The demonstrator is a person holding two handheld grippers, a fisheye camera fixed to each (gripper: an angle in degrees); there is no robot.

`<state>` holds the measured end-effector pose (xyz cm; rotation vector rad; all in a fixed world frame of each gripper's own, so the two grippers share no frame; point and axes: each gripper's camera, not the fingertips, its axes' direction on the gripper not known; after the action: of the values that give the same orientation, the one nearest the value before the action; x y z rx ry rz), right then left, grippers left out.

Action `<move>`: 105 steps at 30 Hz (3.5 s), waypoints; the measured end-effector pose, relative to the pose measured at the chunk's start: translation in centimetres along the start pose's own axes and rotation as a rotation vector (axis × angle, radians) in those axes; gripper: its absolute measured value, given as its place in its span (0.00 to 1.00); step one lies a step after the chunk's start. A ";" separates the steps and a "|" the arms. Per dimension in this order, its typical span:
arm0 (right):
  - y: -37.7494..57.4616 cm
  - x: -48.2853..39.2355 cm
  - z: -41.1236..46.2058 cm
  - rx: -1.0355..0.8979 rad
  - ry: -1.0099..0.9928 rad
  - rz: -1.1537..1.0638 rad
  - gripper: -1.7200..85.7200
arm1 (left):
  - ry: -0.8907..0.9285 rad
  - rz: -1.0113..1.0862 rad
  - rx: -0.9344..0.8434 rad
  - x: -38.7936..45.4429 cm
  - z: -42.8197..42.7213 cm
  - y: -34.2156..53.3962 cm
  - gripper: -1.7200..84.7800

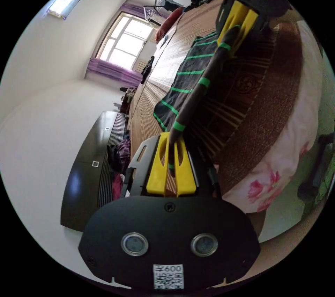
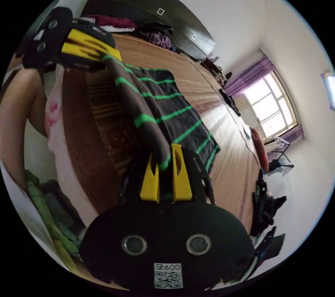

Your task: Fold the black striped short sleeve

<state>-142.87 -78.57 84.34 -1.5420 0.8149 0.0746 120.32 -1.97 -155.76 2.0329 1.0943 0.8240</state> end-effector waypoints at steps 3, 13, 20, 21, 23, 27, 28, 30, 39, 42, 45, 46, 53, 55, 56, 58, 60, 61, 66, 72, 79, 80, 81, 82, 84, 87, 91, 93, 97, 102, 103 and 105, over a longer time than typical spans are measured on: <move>1.7 -1.9 -0.4 -0.019 0.086 -0.116 0.04 | 0.039 -0.036 0.019 6.0 -0.7 0.0 0.04; 4.4 -6.5 -2.7 -0.056 0.252 -0.307 0.06 | 0.038 -0.025 0.080 27.1 -8.1 1.7 0.03; 6.4 -7.8 -5.4 -0.111 0.277 -0.224 0.08 | 0.054 -0.001 0.097 41.1 -18.1 5.3 0.04; 6.8 -8.0 -5.4 -0.133 0.296 -0.237 0.08 | 0.051 -0.002 0.088 42.1 -18.8 5.7 0.04; 8.3 -8.7 -6.3 -0.144 0.307 -0.258 0.08 | 0.102 -0.056 0.097 44.2 -22.5 7.7 0.04; 8.5 -9.9 -8.6 -0.110 0.283 -0.242 0.10 | 0.132 -0.073 0.094 48.0 -27.8 9.7 0.04; 8.2 -10.5 -9.2 -0.110 0.290 -0.247 0.12 | 0.127 -0.069 0.092 49.4 -29.4 10.5 0.03; 7.8 -11.8 -9.7 -0.123 0.323 -0.278 0.14 | 0.139 -0.072 0.082 51.2 -31.6 11.9 0.03; 7.0 -20.6 -13.2 -0.084 0.566 -0.587 0.13 | 0.200 -0.094 0.049 56.9 -44.1 21.5 0.03; 6.1 -21.3 -13.8 -0.065 0.570 -0.678 0.10 | 0.200 -0.088 0.047 57.3 -48.8 25.4 0.03; 4.5 -20.9 -14.9 -0.086 0.499 -0.715 0.06 | 0.214 -0.066 0.050 56.8 -53.3 29.9 0.03; 4.0 -20.7 -15.8 -0.102 0.461 -0.738 0.04 | 0.205 -0.048 0.060 56.2 -55.3 32.0 0.03; -0.2 -15.7 -29.3 -0.047 0.111 -0.679 0.01 | 0.463 0.077 -0.014 44.1 -69.1 44.2 0.04; -1.4 -13.4 -33.1 -0.017 0.028 -0.647 0.01 | 0.524 0.088 0.003 38.9 -73.4 47.9 0.04; -2.2 -11.8 -35.5 0.001 -0.016 -0.617 0.01 | 0.550 0.094 0.032 35.2 -76.2 50.5 0.04; -3.5 -9.2 -38.4 0.011 -0.105 -0.581 0.01 | 0.585 0.095 0.086 29.7 -79.6 54.1 0.04; -5.1 -6.6 -40.1 -0.010 -0.196 -0.555 0.01 | 0.626 0.115 0.122 24.5 -81.6 56.3 0.05; -6.7 -4.7 -40.4 -0.023 -0.220 -0.528 0.01 | 0.614 0.171 0.142 21.8 -81.9 56.7 0.05; -16.6 4.8 -39.4 -0.187 -0.146 -0.424 0.01 | 0.539 0.215 0.108 7.1 -75.6 52.0 0.05; -22.6 15.4 -49.4 -0.014 0.204 -0.190 0.01 | 0.415 -0.059 0.306 -11.9 -78.2 57.5 0.05; -21.3 15.6 -60.5 -0.011 0.005 -0.213 0.03 | 0.524 0.084 0.382 -14.6 -80.3 73.4 0.05; -21.1 15.7 -61.9 -0.016 -0.038 -0.201 0.04 | 0.555 0.098 0.397 -15.3 -80.1 75.9 0.05; -21.0 15.8 -62.6 -0.022 -0.061 -0.197 0.04 | 0.573 0.106 0.403 -15.8 -79.9 77.0 0.05; -21.0 16.0 -63.8 -0.037 -0.105 -0.188 0.05 | 0.612 0.124 0.413 -16.6 -79.1 78.7 0.05; -20.9 16.6 -65.1 -0.067 -0.171 -0.172 0.05 | 0.675 0.159 0.422 -17.5 -77.3 80.7 0.05; -20.4 17.5 -66.5 -0.127 -0.265 -0.156 0.06 | 0.755 0.221 0.430 -17.4 -73.0 82.3 0.05; -18.2 18.5 -68.2 -0.174 -0.236 -0.121 0.06 | 0.792 0.252 0.476 -15.5 -66.3 80.8 0.05; -16.6 19.6 -68.9 -0.205 -0.222 -0.101 0.05 | 0.826 0.304 0.487 -13.7 -63.2 77.3 0.05; -12.1 27.3 -71.3 -0.307 -0.077 -0.011 0.04 | 0.743 0.377 0.559 -10.2 -58.2 60.3 0.05; -5.2 38.8 -77.6 -0.336 0.497 -0.060 0.01 | 0.481 0.292 0.797 -8.4 -58.3 34.0 0.05; -2.8 40.7 -78.9 -0.323 0.670 -0.064 0.01 | 0.434 0.215 0.878 -7.2 -58.2 28.4 0.05; 1.0 42.8 -80.0 -0.313 0.852 -0.008 0.01 | 0.370 0.129 1.006 -2.7 -57.6 22.2 0.05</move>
<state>-144.83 -168.87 75.68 -1.8851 1.5140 -0.5167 84.12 1.48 -105.83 2.8480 1.8603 0.8108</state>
